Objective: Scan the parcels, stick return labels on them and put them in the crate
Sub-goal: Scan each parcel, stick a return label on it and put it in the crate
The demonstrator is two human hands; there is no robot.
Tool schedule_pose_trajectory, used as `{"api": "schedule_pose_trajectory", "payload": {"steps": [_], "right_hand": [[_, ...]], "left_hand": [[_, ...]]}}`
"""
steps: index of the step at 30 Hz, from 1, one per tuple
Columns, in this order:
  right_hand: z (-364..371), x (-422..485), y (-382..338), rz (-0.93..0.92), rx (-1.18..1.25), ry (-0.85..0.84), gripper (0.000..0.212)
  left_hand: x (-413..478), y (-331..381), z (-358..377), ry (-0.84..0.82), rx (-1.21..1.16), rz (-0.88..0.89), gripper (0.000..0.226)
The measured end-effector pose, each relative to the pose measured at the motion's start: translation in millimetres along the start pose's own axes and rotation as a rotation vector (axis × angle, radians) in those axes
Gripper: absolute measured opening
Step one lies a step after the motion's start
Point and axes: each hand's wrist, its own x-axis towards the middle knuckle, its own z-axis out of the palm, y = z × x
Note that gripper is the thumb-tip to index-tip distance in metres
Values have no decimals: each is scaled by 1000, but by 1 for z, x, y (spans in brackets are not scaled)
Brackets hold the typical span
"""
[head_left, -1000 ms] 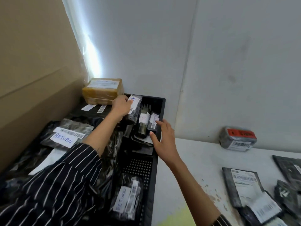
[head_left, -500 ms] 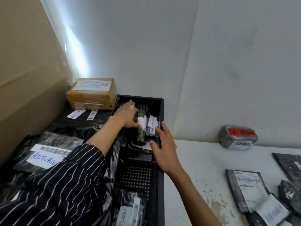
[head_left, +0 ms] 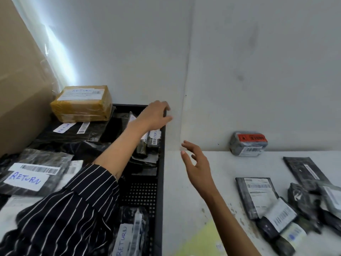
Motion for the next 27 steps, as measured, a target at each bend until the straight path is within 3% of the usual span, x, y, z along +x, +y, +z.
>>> {"api": "schedule_pose_trajectory", "payload": {"steps": [4,10,13,16,18,19,23,27], "right_hand": [[-59,-28,34,23,-57,170,13],[-158,-88,115,183,-419,238,7],[-204,-106,157,320,-599,197,14],[-242,-103,188,433,-834,104,31],[-259,-93,202,462,-966,38,38],[-266,-87,207,477,-1020,6,40],[-283,-71,223,522,-1110,-101,42],[-285,-69,226,523,-1025,-92,36]], "left_hand": [[-5,68,41,-57,-195,32,29],[-41,151,159,-329,-351,-22,24],[-68,182,219,-495,-427,-106,12],[-94,204,275,-633,-510,-266,26],[-109,214,304,-707,-550,-379,17],[-115,218,316,-732,-567,-442,24],[-125,233,344,-654,-743,-683,25],[-130,244,349,-548,-880,-770,14]]}}
